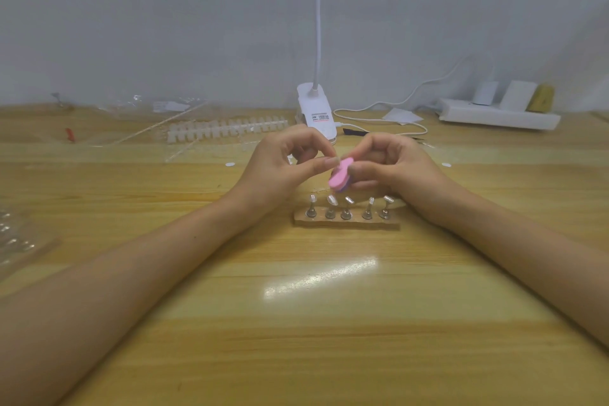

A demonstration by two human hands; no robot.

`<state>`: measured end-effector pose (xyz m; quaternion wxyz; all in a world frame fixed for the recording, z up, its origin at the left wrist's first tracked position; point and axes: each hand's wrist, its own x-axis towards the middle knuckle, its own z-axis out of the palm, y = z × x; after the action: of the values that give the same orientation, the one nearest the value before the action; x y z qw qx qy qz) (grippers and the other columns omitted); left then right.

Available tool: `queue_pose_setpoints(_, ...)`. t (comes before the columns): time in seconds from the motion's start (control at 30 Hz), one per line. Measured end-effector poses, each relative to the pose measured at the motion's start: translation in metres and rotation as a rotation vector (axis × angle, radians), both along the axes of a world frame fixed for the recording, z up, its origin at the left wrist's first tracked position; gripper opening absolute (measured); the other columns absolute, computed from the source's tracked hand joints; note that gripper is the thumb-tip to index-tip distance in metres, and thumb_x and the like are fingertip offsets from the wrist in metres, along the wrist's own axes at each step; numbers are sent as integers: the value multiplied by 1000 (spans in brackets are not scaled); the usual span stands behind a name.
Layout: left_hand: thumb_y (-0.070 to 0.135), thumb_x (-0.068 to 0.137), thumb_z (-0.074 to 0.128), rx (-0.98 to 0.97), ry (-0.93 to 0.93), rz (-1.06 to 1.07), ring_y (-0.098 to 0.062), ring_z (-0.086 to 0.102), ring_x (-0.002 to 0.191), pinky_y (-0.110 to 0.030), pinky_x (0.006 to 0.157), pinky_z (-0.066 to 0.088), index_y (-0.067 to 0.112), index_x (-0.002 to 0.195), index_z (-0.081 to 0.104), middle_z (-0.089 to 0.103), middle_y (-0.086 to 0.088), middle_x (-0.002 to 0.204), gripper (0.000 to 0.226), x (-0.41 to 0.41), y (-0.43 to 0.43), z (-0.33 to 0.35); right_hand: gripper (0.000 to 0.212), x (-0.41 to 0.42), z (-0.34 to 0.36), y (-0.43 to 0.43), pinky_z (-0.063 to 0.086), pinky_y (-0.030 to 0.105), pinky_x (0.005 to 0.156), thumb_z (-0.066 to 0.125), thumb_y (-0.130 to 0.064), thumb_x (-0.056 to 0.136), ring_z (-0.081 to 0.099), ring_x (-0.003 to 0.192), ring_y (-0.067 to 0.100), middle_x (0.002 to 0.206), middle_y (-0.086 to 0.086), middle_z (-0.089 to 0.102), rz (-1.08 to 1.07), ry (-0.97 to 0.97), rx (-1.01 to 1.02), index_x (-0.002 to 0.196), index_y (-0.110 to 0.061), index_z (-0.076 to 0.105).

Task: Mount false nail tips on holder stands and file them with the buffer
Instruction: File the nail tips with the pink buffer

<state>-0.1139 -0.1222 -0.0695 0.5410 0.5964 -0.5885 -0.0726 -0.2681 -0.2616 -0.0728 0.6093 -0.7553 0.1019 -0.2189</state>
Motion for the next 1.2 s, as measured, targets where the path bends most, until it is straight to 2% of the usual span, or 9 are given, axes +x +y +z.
queue_pose_setpoints(0.1,17,84,75,1,2,7,-8,42,63,-16,68,36,8,83,70,43,-24,68,10,-1,0,0,21,0,2,-4,61,37,84,75,-20,80,75,93,26,97,15,77,-76,-37,78,95,-9,65)
queue_pose_setpoints(0.33,15,84,75,-2,-19,3,-8,41,64,-14,66,35,8,82,71,40,-5,63,9,-2,0,1,20,-1,2,-3,61,32,80,76,-20,79,75,90,23,95,13,77,-92,-41,74,92,-10,64)
queue_pose_setpoints(0.47,14,85,75,-11,-10,10,-8,41,63,-14,66,35,7,82,70,40,-3,63,9,-2,0,0,9,1,-1,0,61,38,84,75,-11,85,74,95,32,99,15,76,-3,28,-32,88,-14,67)
queue_pose_setpoints(0.6,15,84,75,-6,-17,6,-10,41,64,-17,67,35,7,83,70,39,3,61,9,-2,0,0,22,1,1,-4,60,29,79,75,-19,78,74,89,21,94,11,77,-110,-60,97,93,-8,64)
queue_pose_setpoints(0.73,14,85,75,-10,-10,13,-10,41,63,-20,68,36,6,83,70,41,1,63,10,-1,0,0,10,0,-1,-1,61,39,86,76,-20,84,75,96,28,98,14,77,9,12,-12,90,-17,69)
queue_pose_setpoints(0.83,15,85,75,-9,-1,11,-10,41,64,-21,69,36,6,84,71,41,1,63,10,-1,0,0,21,0,1,-3,61,33,83,75,-22,81,75,93,23,97,12,77,-95,-55,72,95,-10,64)
queue_pose_setpoints(0.97,14,85,75,-11,0,8,-11,41,64,-24,69,36,5,83,70,42,1,64,10,-1,0,0,8,0,0,0,61,37,86,75,-16,85,75,95,27,98,14,77,22,22,-35,87,-21,69)
queue_pose_setpoints(1.1,17,84,75,-12,6,-4,-11,41,64,-24,69,36,7,83,70,41,0,63,11,-1,0,0,24,-1,2,-2,61,34,82,75,-21,81,75,93,22,97,11,78,-61,-19,37,97,-7,63)
queue_pose_setpoints(1.2,16,85,75,-12,-7,-19,-12,41,64,-23,66,35,8,82,70,41,-1,63,10,-1,0,0,13,0,0,1,62,33,81,76,-16,84,75,94,27,97,13,77,-17,0,-31,92,-11,67)
